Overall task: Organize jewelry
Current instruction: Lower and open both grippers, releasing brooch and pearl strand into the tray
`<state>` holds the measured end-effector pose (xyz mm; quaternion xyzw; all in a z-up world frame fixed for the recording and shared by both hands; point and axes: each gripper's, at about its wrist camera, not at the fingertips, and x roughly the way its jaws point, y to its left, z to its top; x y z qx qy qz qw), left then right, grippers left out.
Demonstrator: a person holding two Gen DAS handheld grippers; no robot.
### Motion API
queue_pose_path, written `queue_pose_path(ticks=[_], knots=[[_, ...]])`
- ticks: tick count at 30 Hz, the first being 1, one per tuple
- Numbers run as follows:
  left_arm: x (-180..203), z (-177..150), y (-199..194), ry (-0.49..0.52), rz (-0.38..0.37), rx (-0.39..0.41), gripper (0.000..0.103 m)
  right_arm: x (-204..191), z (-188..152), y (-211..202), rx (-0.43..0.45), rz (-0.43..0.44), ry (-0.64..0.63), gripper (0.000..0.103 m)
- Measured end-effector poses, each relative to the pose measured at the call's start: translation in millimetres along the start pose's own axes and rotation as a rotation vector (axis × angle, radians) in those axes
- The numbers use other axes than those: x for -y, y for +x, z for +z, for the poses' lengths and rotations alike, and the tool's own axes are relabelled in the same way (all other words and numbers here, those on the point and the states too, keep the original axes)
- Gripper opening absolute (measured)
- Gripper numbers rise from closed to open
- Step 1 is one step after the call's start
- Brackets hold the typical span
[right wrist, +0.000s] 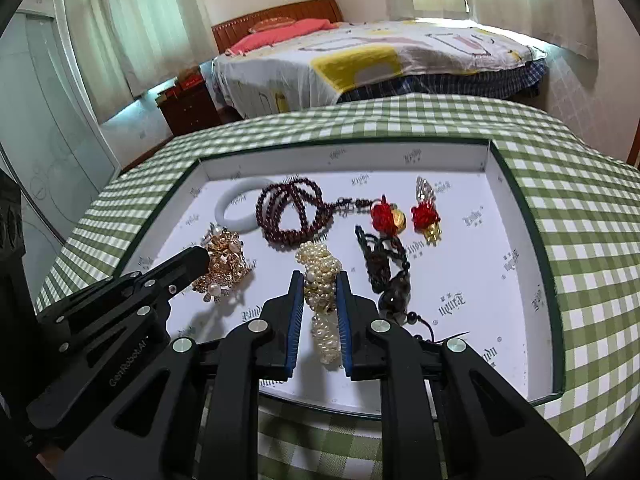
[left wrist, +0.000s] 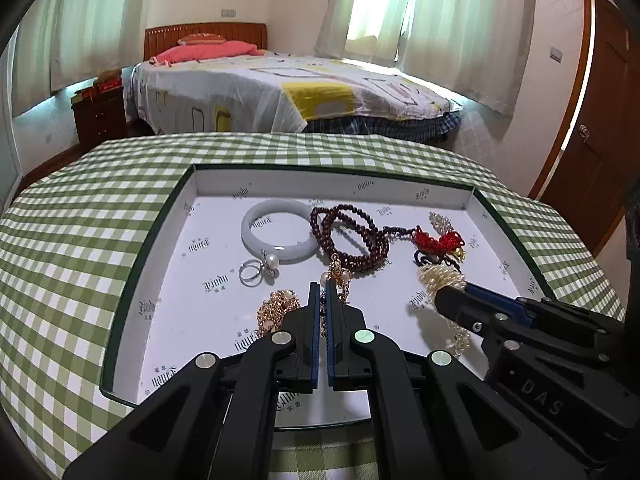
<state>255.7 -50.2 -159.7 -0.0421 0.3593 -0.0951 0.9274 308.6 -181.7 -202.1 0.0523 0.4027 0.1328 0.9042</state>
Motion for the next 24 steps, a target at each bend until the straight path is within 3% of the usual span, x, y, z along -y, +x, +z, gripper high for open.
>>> queue_pose_path(ticks=[4, 6, 12, 14, 16, 24], knots=[[1, 2, 0, 0.007, 0.003, -0.002, 0.003, 2, -2, 2, -0.008, -0.007, 0.001, 0.020], [1, 1, 0, 0.008, 0.004, -0.005, 0.003, 2, -2, 0, -0.001, -0.010, 0.003, 0.030], [1, 1, 4, 0.017, 0.030, -0.026, 0.006, 2, 0, -4, 0.004, -0.015, -0.004, 0.032], [0, 1, 4, 0.009, 0.029, -0.035, 0.012, 2, 0, -8, 0.012, -0.020, -0.004, 0.035], [0, 0, 1, 0.004, 0.036, -0.034, 0.030, 2, 0, -12, 0.020, -0.026, -0.007, 0.039], [5, 3, -26, 0.024, 0.072, 0.027, 0.060, 5, -1, -40, 0.065, -0.073, -0.003, 0.055]])
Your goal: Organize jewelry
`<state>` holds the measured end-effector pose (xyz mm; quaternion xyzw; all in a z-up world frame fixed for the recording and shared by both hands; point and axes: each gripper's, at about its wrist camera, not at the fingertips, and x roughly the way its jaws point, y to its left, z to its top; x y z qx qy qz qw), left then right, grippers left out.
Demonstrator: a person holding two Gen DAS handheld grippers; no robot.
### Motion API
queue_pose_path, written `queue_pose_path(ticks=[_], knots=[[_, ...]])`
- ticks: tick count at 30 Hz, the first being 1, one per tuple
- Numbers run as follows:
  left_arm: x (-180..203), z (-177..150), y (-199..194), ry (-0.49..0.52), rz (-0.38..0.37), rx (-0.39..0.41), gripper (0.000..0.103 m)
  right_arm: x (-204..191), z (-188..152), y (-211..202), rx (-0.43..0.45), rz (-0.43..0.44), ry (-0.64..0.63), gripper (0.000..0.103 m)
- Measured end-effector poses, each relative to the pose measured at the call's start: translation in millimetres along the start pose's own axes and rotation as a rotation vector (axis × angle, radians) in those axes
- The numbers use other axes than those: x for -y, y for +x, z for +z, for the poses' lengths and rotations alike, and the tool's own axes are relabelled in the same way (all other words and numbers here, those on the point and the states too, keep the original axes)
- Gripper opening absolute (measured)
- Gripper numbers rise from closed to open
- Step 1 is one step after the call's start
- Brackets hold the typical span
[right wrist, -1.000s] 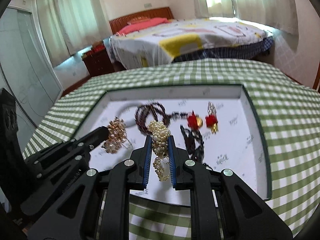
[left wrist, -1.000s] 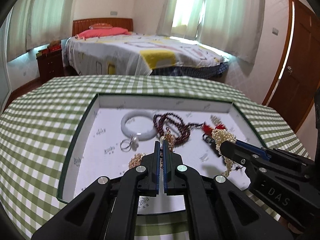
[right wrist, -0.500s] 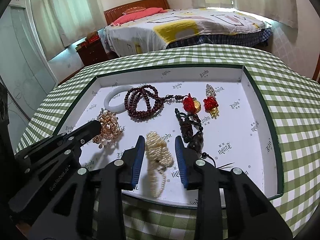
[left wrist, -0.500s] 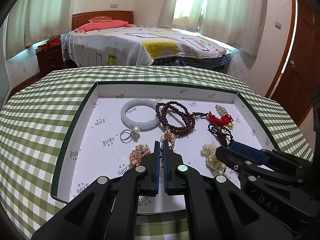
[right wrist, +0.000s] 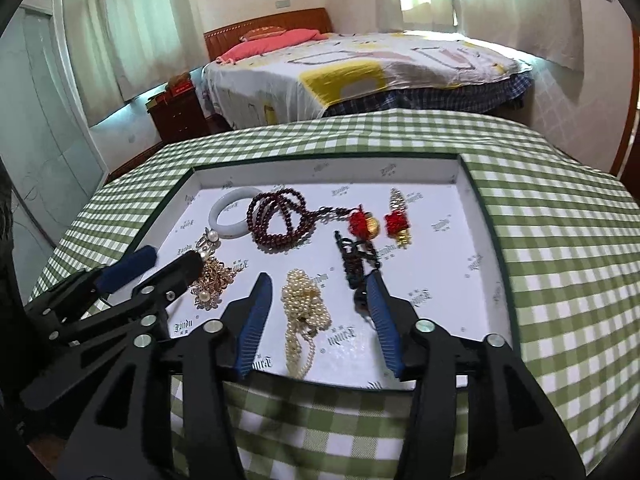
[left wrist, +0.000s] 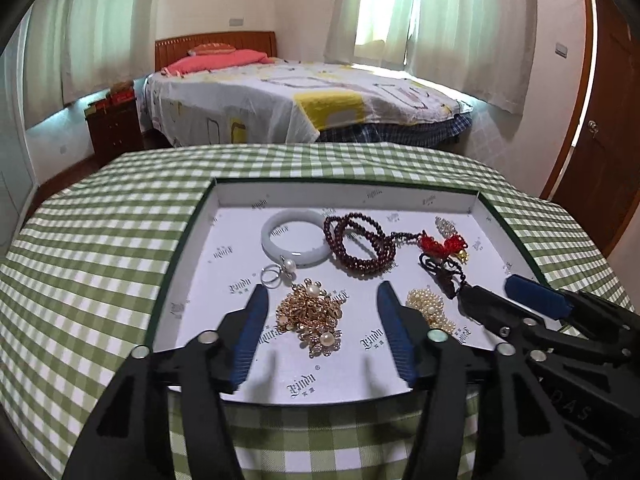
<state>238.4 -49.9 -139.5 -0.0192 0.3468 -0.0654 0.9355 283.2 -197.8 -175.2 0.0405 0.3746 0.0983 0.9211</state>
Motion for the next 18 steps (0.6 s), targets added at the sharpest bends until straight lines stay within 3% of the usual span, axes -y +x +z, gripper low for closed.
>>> queue_pose_path(ticks=[4, 11, 18], knots=[[1, -1, -14, 0.011, 0.014, 0.018, 0.072, 3, -3, -17, 0.018, -0.017, 0.007, 0.064], [5, -3, -45, 0.030, 0.030, 0.041, 0.076, 1, -12, -53, 0.058, -0.047, 0.007, 0.067], [4, -4, -99, 0.032, 0.069, 0.109, 0.081, -8, -16, -103, 0.126, -0.084, -0.019, 0.077]])
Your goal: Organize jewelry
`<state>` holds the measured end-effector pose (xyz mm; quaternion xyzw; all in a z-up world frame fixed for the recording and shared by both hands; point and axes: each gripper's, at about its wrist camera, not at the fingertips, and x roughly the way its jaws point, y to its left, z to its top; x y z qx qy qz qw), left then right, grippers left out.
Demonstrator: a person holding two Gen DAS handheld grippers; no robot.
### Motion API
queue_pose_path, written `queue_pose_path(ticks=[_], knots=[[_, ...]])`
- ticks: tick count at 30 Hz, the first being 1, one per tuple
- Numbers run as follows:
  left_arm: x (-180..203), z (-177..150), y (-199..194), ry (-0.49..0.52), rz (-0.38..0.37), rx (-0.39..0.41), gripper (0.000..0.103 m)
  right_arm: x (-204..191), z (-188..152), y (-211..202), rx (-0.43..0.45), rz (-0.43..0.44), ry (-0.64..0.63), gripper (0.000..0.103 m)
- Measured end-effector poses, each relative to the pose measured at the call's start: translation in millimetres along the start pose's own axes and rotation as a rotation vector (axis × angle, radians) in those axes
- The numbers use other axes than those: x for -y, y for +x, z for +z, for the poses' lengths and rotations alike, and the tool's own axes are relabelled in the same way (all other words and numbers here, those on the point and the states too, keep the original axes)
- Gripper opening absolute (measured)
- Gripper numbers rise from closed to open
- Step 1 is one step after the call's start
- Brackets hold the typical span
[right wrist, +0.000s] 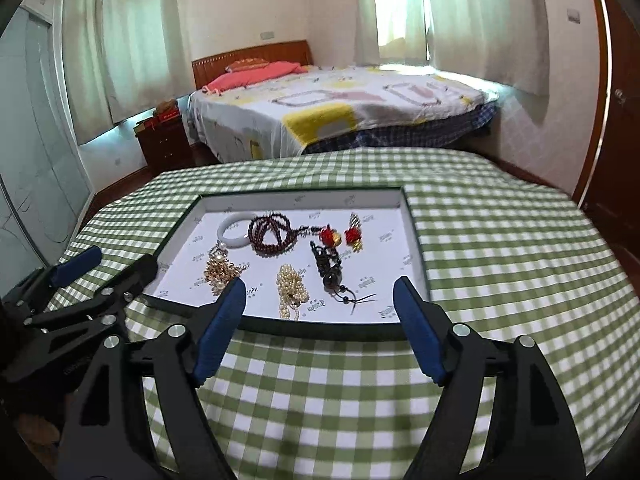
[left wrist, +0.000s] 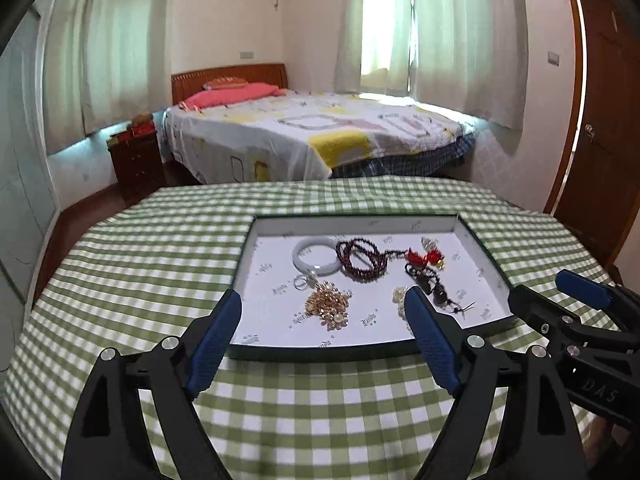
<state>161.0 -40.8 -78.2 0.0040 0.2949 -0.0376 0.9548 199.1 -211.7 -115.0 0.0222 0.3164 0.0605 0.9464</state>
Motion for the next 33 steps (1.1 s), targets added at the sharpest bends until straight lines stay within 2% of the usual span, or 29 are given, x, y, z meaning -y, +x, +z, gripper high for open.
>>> queue_pose_path(ticks=[7, 10, 16, 25, 33], knots=[[-16, 8, -60, -0.047, 0.036, 0.060, 0.084, -6, 4, -58, 0.074, -0.010, -0.016, 0.084], [-23, 10, -88, -0.058, 0.059, 0.100, 0.084, -10, 5, -82, 0.104, -0.001, -0.022, 0.086], [-30, 9, -124, -0.067, 0.095, 0.131, 0.085, -16, 4, -122, 0.153, 0.017, -0.027, 0.087], [-37, 7, -161, -0.079, 0.099, 0.183, 0.085, -20, -1, -166, 0.217, 0.013, -0.039, 0.087], [-38, 3, -176, -0.080, 0.097, 0.209, 0.085, -24, -6, -177, 0.233, 0.015, -0.048, 0.087]])
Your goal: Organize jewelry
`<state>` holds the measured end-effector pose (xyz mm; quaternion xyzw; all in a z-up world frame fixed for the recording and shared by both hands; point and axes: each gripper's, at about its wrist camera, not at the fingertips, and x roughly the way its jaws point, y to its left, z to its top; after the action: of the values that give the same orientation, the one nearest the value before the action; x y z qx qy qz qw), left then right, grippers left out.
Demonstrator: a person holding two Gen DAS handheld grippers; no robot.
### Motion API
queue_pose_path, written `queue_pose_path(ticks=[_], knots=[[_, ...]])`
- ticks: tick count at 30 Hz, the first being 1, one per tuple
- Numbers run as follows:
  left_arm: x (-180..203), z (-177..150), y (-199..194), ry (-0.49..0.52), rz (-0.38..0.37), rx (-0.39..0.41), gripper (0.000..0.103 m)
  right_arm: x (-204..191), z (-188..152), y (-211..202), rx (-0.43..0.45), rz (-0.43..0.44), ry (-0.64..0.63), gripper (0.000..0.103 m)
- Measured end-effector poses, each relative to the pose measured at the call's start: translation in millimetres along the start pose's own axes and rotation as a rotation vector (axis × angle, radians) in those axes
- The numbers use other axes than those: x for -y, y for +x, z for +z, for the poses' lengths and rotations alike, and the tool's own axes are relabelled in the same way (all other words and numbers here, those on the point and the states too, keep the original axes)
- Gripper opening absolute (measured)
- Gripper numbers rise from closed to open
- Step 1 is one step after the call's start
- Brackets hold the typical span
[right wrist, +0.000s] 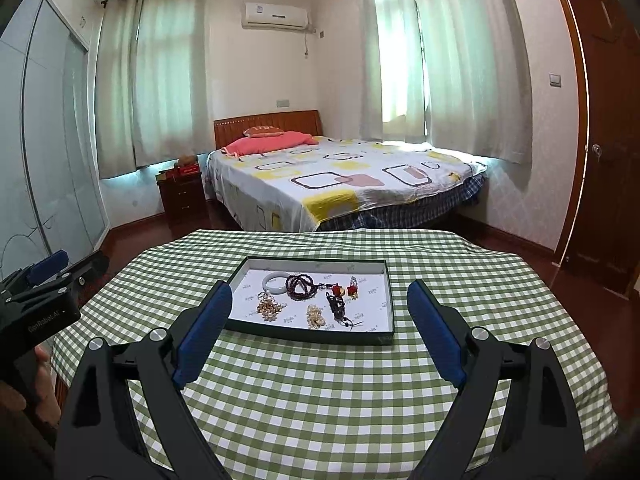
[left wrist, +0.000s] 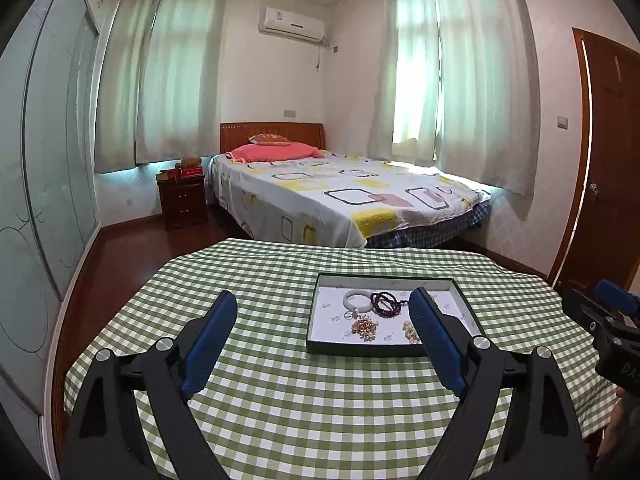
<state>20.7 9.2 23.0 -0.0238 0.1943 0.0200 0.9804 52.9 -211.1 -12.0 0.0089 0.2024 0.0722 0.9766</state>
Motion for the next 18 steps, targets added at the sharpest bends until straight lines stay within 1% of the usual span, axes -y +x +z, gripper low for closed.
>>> queue_pose_path(ticks=[18], knots=[[-5.8, -2.8, 1.8, -0.019, 0.008, -0.008, 0.085, -2.2, -0.7, -1.4, -0.002, 0.005, -0.003, 0.087]])
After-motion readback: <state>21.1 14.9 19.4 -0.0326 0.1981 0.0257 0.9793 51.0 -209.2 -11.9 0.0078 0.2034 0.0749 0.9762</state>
